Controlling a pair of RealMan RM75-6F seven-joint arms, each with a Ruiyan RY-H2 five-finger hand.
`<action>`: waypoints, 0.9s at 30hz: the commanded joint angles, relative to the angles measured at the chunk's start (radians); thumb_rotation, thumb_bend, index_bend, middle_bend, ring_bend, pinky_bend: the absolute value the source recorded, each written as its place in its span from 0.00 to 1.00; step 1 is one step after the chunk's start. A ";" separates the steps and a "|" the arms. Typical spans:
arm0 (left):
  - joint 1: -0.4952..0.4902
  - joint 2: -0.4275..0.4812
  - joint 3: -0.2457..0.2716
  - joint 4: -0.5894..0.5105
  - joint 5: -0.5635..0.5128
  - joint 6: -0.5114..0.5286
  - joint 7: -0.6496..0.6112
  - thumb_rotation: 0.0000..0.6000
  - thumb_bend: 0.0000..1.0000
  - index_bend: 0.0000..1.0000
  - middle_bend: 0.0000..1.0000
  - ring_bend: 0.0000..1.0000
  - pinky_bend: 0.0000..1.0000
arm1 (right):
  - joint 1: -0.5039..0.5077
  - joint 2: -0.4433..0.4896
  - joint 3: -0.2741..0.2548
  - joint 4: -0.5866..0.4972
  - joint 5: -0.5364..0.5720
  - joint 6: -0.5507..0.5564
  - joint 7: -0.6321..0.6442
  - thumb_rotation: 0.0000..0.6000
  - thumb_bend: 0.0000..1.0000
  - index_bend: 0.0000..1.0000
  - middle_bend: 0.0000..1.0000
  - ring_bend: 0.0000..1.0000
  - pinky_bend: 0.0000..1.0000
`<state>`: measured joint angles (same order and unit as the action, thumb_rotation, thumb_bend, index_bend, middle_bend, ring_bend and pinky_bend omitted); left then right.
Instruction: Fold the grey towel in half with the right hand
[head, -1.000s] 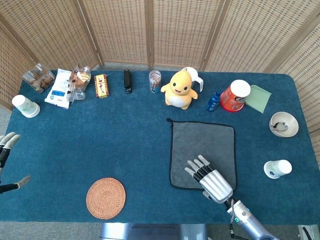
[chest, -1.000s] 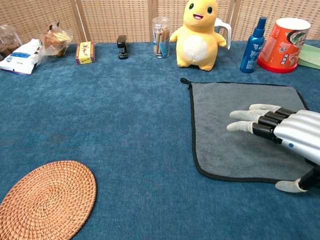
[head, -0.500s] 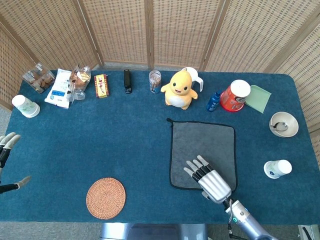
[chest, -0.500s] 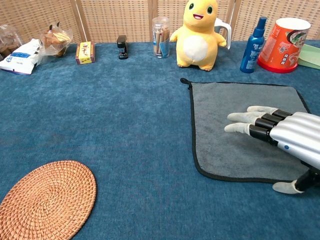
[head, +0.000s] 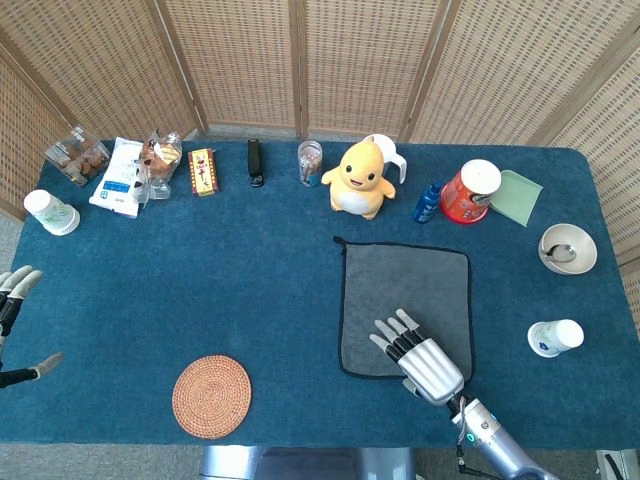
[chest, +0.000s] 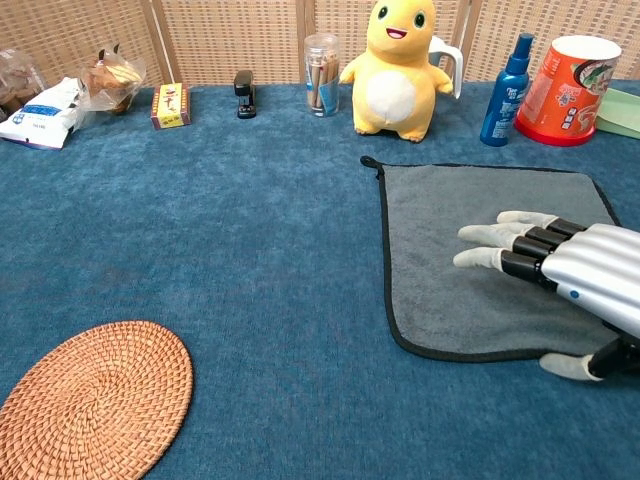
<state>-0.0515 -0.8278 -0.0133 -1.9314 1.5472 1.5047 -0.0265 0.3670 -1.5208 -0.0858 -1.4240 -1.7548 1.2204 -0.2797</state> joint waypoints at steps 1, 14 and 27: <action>0.000 0.000 0.000 -0.001 0.000 -0.001 0.001 1.00 0.00 0.00 0.00 0.00 0.00 | 0.000 -0.004 0.000 0.006 0.001 0.002 0.002 1.00 0.28 0.17 0.00 0.00 0.03; 0.000 0.003 0.002 0.000 0.000 -0.002 -0.006 1.00 0.00 0.00 0.00 0.00 0.00 | 0.000 -0.014 -0.001 0.026 0.008 0.007 -0.005 1.00 0.28 0.31 0.00 0.00 0.04; -0.002 0.005 0.003 0.000 0.001 -0.005 -0.010 1.00 0.00 0.00 0.00 0.00 0.00 | 0.004 -0.026 -0.002 0.049 -0.001 0.023 0.017 1.00 0.28 0.55 0.00 0.00 0.08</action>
<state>-0.0533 -0.8231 -0.0105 -1.9314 1.5480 1.4994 -0.0370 0.3710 -1.5467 -0.0878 -1.3762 -1.7555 1.2429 -0.2634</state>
